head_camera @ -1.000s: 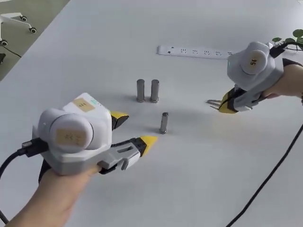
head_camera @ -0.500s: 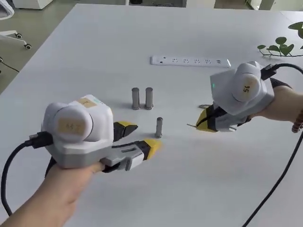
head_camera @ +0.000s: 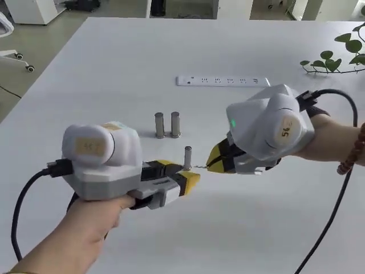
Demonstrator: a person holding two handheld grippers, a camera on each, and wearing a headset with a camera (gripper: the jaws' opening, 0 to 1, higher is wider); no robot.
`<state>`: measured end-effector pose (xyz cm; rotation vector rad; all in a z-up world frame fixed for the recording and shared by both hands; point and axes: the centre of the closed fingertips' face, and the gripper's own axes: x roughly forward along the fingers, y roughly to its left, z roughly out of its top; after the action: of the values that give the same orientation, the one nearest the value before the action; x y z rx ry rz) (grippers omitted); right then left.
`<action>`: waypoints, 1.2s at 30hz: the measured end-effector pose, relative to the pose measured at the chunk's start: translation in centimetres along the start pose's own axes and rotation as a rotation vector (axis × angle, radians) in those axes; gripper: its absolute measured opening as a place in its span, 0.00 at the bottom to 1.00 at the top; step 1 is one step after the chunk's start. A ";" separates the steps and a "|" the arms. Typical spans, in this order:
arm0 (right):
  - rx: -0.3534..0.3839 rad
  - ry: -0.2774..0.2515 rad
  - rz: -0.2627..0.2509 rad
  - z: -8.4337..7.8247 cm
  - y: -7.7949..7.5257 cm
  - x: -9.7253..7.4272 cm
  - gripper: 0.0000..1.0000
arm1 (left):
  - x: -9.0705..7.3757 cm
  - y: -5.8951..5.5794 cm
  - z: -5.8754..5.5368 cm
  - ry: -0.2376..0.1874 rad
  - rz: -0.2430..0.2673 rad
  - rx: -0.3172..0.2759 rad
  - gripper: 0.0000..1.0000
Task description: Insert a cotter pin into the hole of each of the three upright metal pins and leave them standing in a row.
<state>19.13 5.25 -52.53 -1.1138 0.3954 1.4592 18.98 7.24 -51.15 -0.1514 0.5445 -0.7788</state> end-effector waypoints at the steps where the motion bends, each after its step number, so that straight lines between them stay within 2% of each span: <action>1: -0.012 -0.001 -0.002 0.2 0.0 0.0 0.00 | -0.1 0.0 0.0 -0.004 -0.002 -0.010 0.19; 8: -0.053 -0.025 -0.013 1.3 -0.1 -0.2 0.00 | -0.2 -0.2 0.1 -0.024 -0.022 -0.088 0.12; 15: -0.078 -0.037 -0.014 2.0 0.1 -0.4 0.00 | -0.2 -1.1 0.3 -0.048 -0.058 -0.170 0.04; 24: -0.092 -0.036 -0.015 2.3 0.3 -0.2 0.00 | -0.4 -0.8 0.3 -0.054 -0.057 -0.218 0.01; 28: -0.082 -0.039 -0.014 2.3 0.3 -0.1 0.00 | -0.5 -0.7 0.1 -0.053 -0.061 -0.228 0.00; 33: -0.042 -0.058 -0.015 2.4 0.4 -0.1 0.00 | -0.6 -0.7 0.2 -0.052 -0.064 -0.185 0.00; 36: -0.028 -0.064 -0.017 2.4 0.3 -0.1 0.00 | -0.6 -0.7 0.3 -0.057 -0.064 -0.181 0.00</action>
<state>17.89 6.92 -51.38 -1.0875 0.3215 1.4854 18.35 7.11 -50.46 -0.3589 0.5580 -0.7849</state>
